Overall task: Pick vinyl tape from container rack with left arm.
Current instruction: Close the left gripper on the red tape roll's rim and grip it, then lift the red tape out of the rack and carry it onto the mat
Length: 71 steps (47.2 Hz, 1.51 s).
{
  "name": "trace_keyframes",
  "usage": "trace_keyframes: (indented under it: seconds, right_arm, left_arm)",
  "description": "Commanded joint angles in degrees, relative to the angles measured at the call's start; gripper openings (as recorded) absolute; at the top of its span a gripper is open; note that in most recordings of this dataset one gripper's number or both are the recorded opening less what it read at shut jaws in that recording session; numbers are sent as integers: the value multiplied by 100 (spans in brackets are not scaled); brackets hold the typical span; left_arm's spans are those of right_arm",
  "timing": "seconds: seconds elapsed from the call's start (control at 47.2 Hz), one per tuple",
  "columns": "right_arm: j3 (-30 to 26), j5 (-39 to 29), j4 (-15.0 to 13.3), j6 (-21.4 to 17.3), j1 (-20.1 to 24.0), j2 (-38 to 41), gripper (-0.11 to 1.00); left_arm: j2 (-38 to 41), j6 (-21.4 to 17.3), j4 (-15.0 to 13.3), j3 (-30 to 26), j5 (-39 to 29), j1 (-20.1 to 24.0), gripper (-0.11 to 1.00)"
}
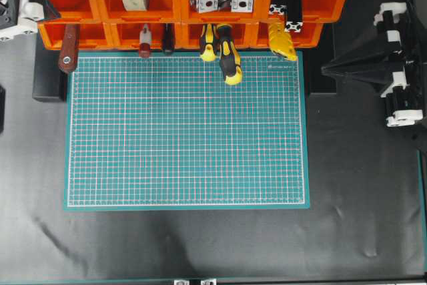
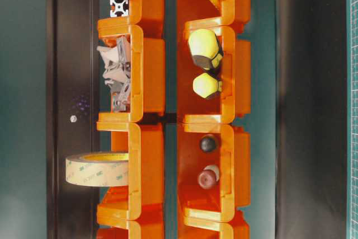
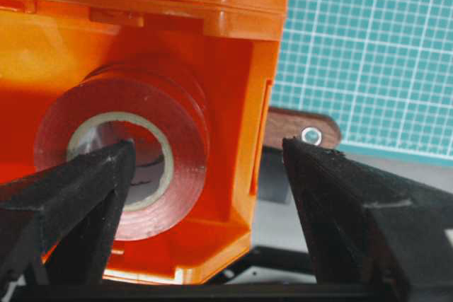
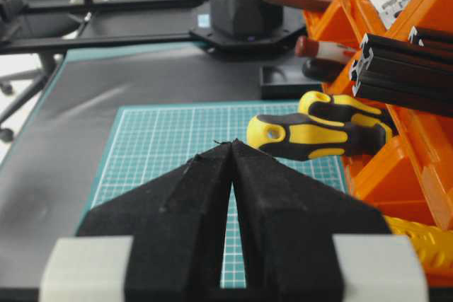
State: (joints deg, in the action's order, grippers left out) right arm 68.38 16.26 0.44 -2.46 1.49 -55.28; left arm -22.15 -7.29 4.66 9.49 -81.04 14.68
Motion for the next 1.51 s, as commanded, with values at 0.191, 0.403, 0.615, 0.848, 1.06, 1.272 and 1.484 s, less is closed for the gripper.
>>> trace_keyframes:
  seconds: [0.191,0.403,0.615,0.848,1.06,1.272,1.484]
  right_arm:
    - [-97,9,9,9,9,26,1]
    - [-79,18,9,0,9,26,1]
    - [-79,18,9,0,9,18,1]
    - [-79,18,18,-9,9,9,1]
    - [-79,26,9,-9,9,9,1]
    - [-79,105,9,0,18,9,1]
    - [-79,211,9,0,18,9,1]
  left_arm:
    - [-44,-44,9,-62,44,70,65]
    - [-18,-387,9,-123,44,281,24]
    - [79,-545,9,-448,-35,316,18]
    - [229,-439,9,-1564,-765,9,18]
    - [272,-193,9,-2382,-870,-765,18]
    - [255,360,9,-2628,-1046,-1415,18]
    - [264,422,0,-2531,-1072,-1538,18]
